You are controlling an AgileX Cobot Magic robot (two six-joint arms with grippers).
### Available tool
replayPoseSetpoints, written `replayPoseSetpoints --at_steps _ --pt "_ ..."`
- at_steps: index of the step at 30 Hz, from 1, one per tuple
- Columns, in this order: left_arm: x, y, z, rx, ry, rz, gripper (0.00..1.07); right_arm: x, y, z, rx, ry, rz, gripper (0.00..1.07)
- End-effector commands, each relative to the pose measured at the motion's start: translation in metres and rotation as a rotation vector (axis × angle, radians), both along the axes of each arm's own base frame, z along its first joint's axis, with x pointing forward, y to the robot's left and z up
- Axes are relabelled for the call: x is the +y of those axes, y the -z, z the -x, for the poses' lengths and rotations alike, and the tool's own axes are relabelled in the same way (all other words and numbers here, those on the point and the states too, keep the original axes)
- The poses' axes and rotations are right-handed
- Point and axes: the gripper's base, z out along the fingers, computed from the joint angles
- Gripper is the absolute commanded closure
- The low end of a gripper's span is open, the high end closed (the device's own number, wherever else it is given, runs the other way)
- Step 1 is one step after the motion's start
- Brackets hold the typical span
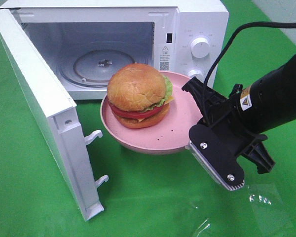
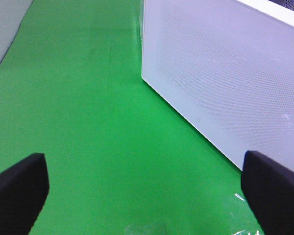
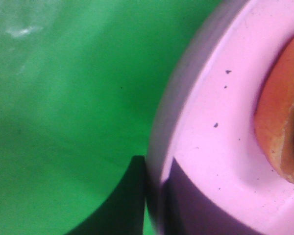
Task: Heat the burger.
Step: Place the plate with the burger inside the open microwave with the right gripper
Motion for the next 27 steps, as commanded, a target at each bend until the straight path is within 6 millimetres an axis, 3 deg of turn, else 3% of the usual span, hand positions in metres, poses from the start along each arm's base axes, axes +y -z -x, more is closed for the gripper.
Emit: replayPoseSetpoints --at_steps 1,14,22,27 --pt "0.0 0.0 0.002 -0.023 -0.006 0.004 0.04 0.007 -0.009 -0.01 -0.038 0.02 -0.046 1.07" --pt "0.0 0.0 0.002 -0.023 -0.006 0.004 0.04 0.033 -0.015 -0.047 -0.001 0.034 -0.028 1.07" --pt "0.0 0.0 0.002 -0.023 -0.006 0.004 0.04 0.044 -0.016 -0.061 0.02 0.048 -0.036 1.07" --pt "0.0 0.0 0.002 -0.023 -0.006 0.004 0.04 0.062 -0.014 -0.065 0.032 0.028 -0.041 1.07"
